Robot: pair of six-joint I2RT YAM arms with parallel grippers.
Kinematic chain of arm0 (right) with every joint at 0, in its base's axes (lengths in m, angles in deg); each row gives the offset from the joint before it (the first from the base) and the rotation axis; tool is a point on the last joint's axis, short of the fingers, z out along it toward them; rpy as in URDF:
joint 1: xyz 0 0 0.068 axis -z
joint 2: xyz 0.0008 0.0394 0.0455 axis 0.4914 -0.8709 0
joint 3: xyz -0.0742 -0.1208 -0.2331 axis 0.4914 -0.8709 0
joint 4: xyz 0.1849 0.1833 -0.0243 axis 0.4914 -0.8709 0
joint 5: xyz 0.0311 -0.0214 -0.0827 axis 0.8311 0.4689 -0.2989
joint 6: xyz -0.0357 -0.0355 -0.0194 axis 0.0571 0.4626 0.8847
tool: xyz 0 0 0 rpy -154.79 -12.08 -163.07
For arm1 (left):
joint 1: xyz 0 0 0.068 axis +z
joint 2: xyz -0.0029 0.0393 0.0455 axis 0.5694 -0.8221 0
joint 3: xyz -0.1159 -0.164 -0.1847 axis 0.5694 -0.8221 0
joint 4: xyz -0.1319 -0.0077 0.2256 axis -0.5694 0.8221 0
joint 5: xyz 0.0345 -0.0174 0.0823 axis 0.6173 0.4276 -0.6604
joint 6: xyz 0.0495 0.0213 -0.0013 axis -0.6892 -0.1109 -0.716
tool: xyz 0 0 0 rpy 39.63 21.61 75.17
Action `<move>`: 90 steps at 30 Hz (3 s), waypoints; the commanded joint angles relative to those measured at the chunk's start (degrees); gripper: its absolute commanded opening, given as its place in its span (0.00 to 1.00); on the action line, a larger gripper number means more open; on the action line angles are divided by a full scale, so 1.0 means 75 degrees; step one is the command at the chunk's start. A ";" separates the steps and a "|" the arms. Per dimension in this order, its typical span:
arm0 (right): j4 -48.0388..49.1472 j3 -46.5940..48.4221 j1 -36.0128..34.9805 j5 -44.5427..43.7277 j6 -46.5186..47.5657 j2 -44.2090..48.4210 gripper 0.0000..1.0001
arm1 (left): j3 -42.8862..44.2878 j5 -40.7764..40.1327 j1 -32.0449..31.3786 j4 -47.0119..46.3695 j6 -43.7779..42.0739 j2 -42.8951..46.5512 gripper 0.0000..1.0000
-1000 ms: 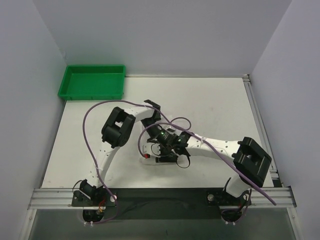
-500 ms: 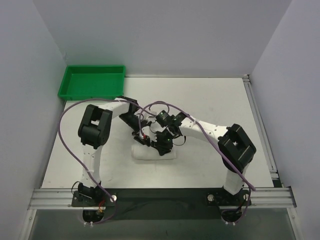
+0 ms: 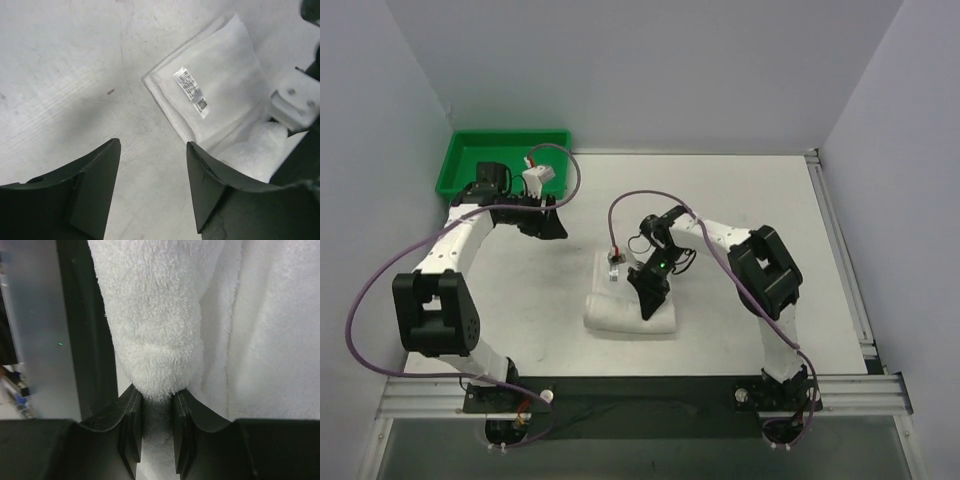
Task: Roll the towels
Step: Roll the towel
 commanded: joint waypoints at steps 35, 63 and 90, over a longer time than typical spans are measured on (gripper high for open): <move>-0.3276 0.2884 0.1926 0.1383 0.0155 -0.2398 0.24 | -0.2495 -0.2533 -0.6664 0.0300 -0.4473 0.0264 0.24; -0.2093 0.1213 0.2774 -0.2835 0.0716 0.4350 0.49 | 0.3059 -0.0247 -0.4461 0.5599 -0.4004 -0.5712 0.29; 0.3428 -0.2785 -0.1870 -0.5252 0.0530 0.2887 0.61 | 0.4068 -0.0083 -0.3899 0.6234 -0.4508 -0.7085 0.43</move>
